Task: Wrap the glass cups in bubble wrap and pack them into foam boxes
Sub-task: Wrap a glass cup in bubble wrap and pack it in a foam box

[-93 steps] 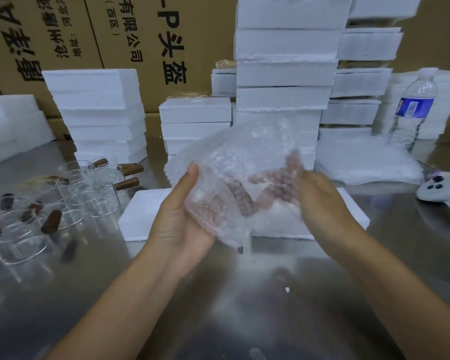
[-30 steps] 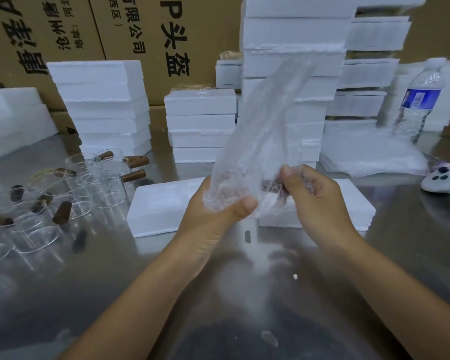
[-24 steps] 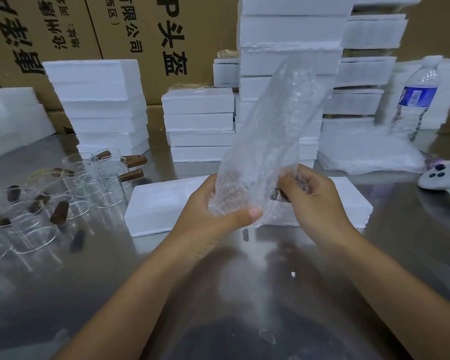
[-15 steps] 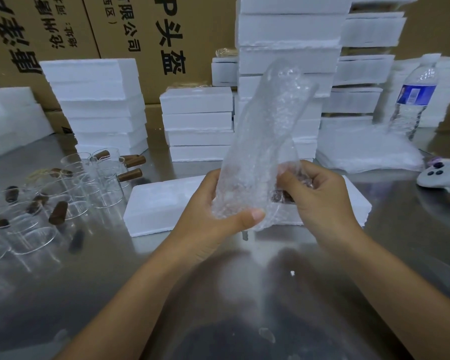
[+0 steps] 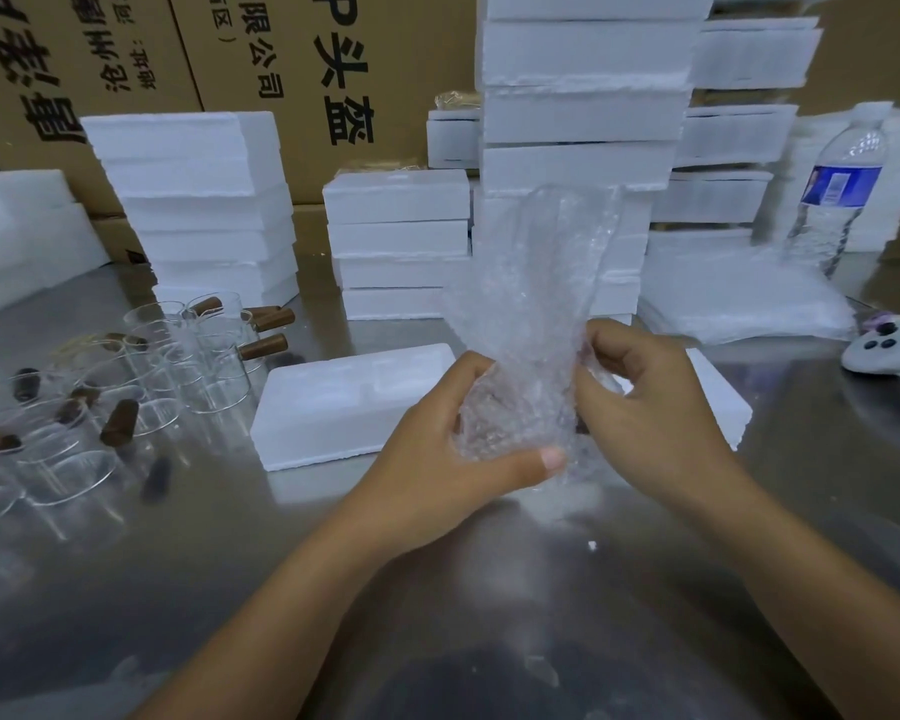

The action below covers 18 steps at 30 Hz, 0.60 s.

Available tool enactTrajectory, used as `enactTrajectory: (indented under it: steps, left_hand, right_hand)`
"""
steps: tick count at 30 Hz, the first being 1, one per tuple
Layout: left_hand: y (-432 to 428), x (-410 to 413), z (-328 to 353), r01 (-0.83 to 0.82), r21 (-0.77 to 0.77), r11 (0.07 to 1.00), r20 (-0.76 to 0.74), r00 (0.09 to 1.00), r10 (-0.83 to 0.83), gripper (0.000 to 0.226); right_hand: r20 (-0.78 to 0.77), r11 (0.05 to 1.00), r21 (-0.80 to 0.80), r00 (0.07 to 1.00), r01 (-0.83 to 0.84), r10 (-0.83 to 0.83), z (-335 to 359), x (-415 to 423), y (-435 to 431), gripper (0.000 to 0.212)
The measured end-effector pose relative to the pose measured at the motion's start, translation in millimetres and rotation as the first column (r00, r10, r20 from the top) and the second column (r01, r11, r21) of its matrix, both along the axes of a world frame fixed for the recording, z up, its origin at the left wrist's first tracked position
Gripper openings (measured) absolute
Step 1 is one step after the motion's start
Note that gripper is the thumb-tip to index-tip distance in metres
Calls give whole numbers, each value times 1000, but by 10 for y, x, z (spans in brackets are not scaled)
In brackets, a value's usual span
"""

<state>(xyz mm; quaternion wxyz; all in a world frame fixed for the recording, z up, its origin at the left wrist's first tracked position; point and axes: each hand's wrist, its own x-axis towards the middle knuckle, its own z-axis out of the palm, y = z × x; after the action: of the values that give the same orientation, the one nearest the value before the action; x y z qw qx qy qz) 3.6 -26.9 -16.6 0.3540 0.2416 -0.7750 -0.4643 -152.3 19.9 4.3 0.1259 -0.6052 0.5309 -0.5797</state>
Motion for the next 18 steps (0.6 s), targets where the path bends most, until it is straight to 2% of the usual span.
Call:
enactTrajectory:
  steps: [2, 5, 7, 9, 11, 13, 15, 18]
  left_hand:
    - [-12, -6, -12, -22, -1, 1000, -8, 1000, 22, 45]
    - [-14, -7, -9, -56, -15, 998, -25, 998, 56, 55]
    - [-6, -11, -9, -48, -28, 998, -30, 998, 47, 70]
    - [27, -16, 11, -37, -78, 996, 3, 999, 37, 75]
    - [54, -26, 33, -43, -153, 987, 43, 998, 50, 69]
    - [53, -35, 31, -64, -184, 981, 42, 996, 73, 60]
    - [37, -43, 16, -84, -157, 984, 19, 996, 88, 55]
    - [21, -50, 16, -109, -90, 990, -31, 994, 107, 45]
  right_hand:
    - [-57, 998, 27, 997, -57, 58, 2, 7, 15, 41]
    - [-56, 990, 83, 992, -112, 117, 7, 15, 28, 26]
    - [-26, 984, 113, 990, -138, 142, 17, 3, 25, 25]
    - [-44, 975, 155, 984, -161, 170, 17, -36, 13, 23]
    - [-56, 969, 201, 986, -141, 155, 18, -72, -9, 17]
    - [-25, 979, 171, 993, -107, 113, 38, -89, -10, 13]
    - [33, 986, 106, 992, -128, 126, 44, -75, -5, 20]
    - [166, 981, 30, 969, -190, 183, 37, -53, -5, 17]
